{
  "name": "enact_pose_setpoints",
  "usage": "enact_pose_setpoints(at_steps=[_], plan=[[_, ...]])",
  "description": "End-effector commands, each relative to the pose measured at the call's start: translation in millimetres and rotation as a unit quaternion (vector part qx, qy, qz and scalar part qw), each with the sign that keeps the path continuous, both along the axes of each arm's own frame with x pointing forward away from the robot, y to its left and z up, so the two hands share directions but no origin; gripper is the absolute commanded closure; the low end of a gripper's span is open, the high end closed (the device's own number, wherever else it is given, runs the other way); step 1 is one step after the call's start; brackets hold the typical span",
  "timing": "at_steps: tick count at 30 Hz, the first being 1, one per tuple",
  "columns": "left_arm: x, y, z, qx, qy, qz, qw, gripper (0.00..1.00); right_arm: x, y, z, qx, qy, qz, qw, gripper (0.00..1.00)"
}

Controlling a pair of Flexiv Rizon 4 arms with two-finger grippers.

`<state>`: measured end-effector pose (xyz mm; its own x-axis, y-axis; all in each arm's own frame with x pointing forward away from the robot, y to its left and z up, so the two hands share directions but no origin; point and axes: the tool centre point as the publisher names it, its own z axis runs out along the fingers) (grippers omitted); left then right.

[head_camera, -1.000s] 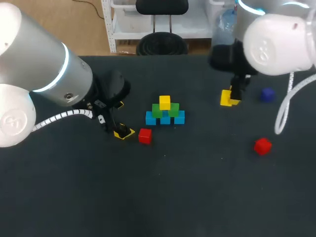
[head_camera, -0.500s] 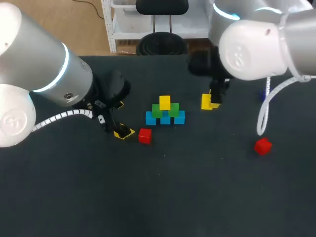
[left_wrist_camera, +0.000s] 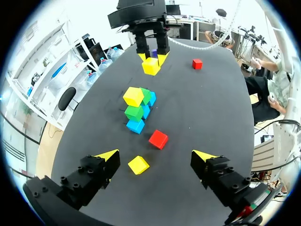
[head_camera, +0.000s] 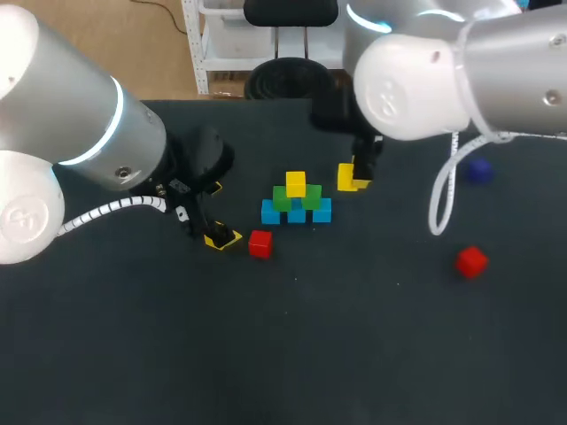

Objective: Place the blue cubes, place green cubes on the blue cubes, place the yellow cubes on the green cubes, then place the red cubes on the yellow cubes, and place purple cube on the red cubes.

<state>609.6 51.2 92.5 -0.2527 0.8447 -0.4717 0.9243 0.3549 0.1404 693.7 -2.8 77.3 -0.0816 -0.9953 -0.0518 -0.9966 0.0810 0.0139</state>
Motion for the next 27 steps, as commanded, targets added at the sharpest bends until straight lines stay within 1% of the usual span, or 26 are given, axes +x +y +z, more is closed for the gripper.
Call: enact_pose_setpoints(at_steps=[1, 17, 27], plan=[[0.8, -1, 0.1, 0.001, 0.001, 0.001, 1.000, 0.00, 4.4, 10, -3, -0.005, 0.005, 0.000, 1.000, 1.00], [0.8, -1, 0.1, 0.001, 0.001, 0.001, 1.000, 0.00, 5.9, 30, -9, -0.010, 0.010, 0.013, 1.000, 1.00], [0.8, -1, 0.1, 0.001, 0.001, 0.001, 1.000, 0.00, 8.5, 37, -12, -0.015, 0.011, 0.020, 1.000, 1.00]])
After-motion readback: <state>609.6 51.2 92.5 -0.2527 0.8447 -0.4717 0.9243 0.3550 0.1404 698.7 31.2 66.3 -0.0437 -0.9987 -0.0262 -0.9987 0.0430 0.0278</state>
